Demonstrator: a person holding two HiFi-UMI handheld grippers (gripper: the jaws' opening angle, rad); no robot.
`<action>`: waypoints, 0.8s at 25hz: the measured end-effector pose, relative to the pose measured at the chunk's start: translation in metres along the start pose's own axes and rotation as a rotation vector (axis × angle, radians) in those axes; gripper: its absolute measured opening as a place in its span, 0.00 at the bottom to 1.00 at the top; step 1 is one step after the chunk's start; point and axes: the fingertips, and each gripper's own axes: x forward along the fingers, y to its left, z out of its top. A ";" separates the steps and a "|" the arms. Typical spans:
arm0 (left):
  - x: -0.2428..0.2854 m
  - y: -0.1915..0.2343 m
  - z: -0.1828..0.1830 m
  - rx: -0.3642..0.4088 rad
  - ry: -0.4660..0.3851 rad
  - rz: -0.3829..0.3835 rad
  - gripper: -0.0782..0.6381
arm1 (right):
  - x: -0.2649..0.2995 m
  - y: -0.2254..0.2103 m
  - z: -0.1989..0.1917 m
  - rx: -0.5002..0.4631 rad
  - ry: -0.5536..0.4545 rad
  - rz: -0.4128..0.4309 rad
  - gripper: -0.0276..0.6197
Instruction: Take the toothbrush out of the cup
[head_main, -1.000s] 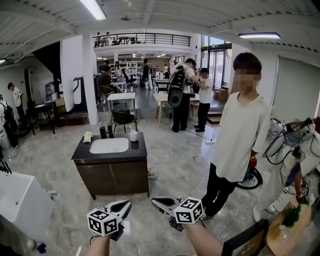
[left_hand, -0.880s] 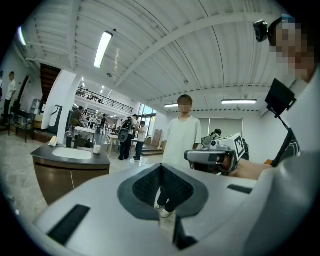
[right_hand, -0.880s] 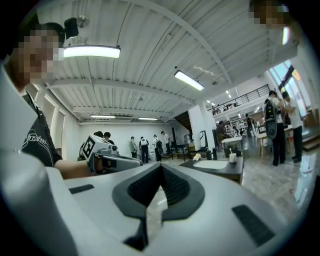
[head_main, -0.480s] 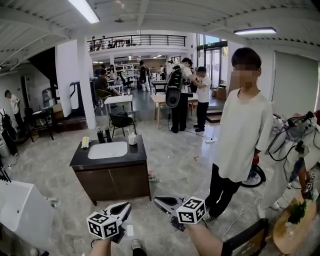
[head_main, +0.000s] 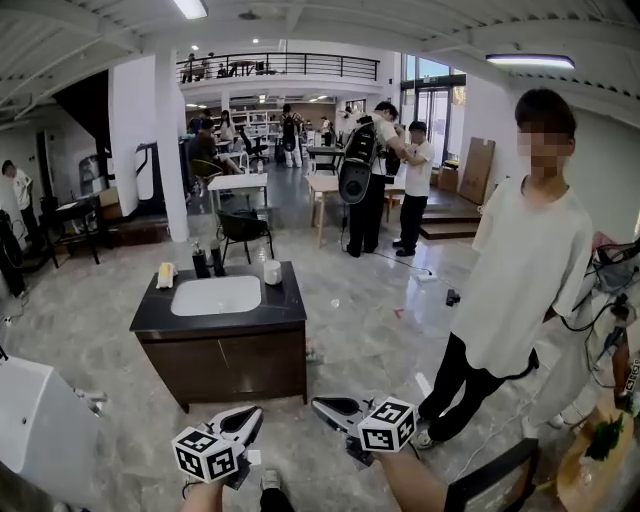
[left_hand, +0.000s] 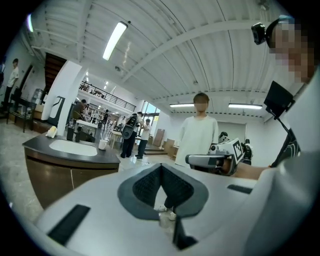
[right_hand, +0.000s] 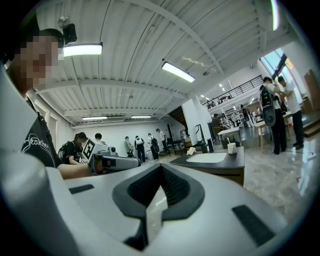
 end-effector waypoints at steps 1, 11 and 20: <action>0.006 0.015 0.002 -0.006 -0.003 -0.001 0.11 | 0.012 -0.009 0.000 0.000 0.004 -0.002 0.04; 0.089 0.190 0.038 -0.077 0.054 -0.045 0.11 | 0.157 -0.130 0.030 0.079 0.027 -0.034 0.04; 0.154 0.281 0.096 -0.059 0.051 -0.097 0.11 | 0.218 -0.205 0.090 0.050 -0.027 -0.085 0.04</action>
